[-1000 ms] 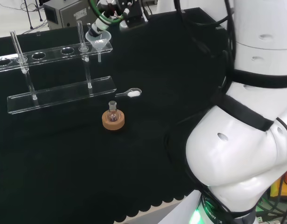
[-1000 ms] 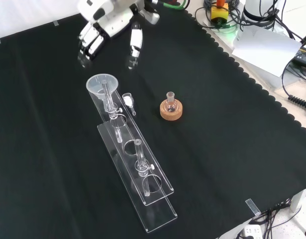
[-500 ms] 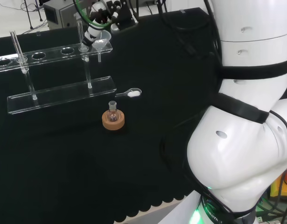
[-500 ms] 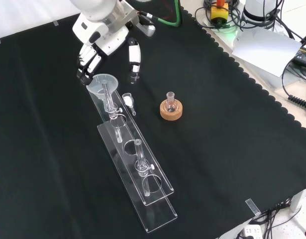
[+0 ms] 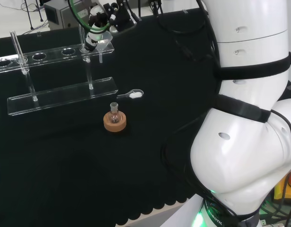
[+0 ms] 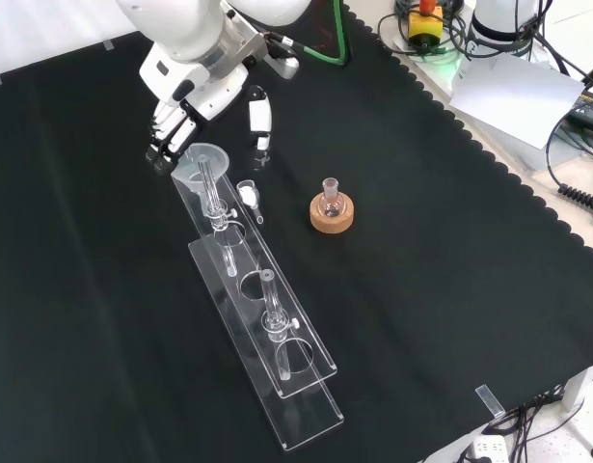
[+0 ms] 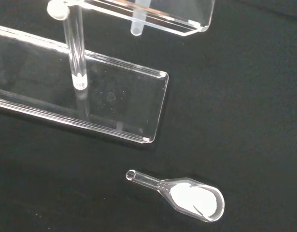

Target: Pick up the funnel from the transparent funnel stand.

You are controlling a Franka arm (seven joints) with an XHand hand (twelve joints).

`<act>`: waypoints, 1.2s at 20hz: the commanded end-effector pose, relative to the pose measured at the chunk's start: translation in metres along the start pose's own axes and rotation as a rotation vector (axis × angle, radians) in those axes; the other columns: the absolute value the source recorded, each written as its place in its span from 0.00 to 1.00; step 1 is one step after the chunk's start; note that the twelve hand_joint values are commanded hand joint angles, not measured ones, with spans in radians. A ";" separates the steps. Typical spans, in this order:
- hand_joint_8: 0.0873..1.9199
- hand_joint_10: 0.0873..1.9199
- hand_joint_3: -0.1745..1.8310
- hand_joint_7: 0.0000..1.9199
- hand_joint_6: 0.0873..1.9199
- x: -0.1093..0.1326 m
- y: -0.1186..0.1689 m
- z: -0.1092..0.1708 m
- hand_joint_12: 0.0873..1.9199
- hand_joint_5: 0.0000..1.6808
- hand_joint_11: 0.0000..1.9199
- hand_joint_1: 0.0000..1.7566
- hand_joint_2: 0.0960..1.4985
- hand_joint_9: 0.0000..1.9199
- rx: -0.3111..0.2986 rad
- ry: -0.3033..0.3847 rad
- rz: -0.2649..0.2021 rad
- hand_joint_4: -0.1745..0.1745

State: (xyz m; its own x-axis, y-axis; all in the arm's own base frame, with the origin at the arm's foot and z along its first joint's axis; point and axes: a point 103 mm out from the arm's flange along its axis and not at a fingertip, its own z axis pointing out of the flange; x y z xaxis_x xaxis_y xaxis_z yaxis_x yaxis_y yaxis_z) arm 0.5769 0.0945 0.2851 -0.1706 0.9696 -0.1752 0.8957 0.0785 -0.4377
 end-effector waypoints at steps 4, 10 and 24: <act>0.23 0.43 0.22 0.00 0.00 -0.001 0.007 0.003 0.71 0.08 0.22 0.32 0.44 0.09 -0.004 -0.005 -0.002 0.29; 0.23 0.43 0.22 0.00 0.00 -0.002 0.013 0.005 0.71 0.08 0.21 0.32 0.44 0.09 -0.009 -0.007 -0.006 0.29; 0.29 0.44 0.23 0.00 0.00 -0.008 0.023 0.012 0.71 0.10 0.22 0.34 0.45 0.11 -0.006 -0.024 -0.001 0.29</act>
State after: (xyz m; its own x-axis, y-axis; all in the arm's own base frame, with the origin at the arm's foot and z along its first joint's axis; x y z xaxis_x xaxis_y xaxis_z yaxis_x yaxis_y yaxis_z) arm 0.5940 0.0894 0.2681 -0.1791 0.9655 -0.1891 0.8946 0.0799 -0.4396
